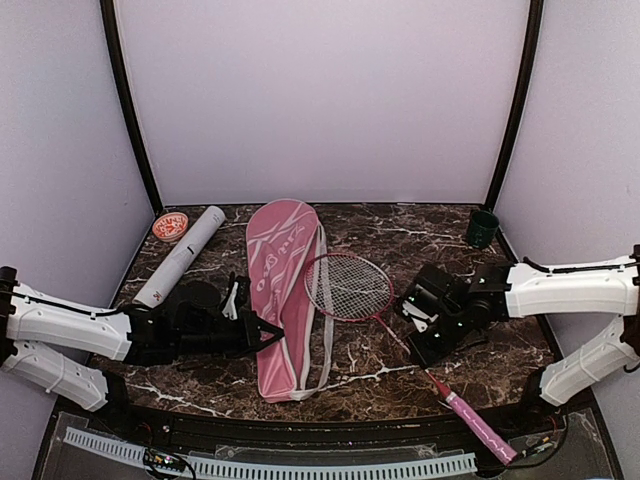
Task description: Pack up the badminton gear
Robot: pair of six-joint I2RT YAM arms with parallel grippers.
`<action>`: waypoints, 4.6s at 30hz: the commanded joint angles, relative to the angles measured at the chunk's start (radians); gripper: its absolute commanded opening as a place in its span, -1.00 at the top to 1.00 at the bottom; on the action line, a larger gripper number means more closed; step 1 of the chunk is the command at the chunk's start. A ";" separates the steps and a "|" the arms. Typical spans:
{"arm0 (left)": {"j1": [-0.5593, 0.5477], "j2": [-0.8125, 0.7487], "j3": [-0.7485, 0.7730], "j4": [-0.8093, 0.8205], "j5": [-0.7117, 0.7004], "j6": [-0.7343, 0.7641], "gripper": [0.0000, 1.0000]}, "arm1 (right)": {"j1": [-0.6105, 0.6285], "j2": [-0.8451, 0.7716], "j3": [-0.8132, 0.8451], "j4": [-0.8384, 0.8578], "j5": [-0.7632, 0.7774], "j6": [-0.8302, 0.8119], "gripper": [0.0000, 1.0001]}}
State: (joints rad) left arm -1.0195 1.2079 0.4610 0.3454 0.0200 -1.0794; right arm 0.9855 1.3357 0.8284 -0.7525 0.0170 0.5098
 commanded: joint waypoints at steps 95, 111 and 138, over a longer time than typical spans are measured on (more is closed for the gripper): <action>0.295 0.507 0.843 -0.680 -0.179 0.549 -0.21 | 0.041 0.425 0.110 0.839 -0.254 0.172 1.00; 0.298 0.781 1.034 -0.758 -0.211 0.528 -0.21 | 0.041 0.433 0.117 0.841 -0.251 0.168 1.00; 0.291 0.891 1.136 -0.668 -0.068 0.616 1.00 | 0.042 0.421 0.095 0.864 -0.231 0.202 1.00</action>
State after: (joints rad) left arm -0.7216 2.0872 1.5517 -0.3878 -0.1310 -0.5114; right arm 1.0267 1.7748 0.9272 0.0231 -0.2092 0.7048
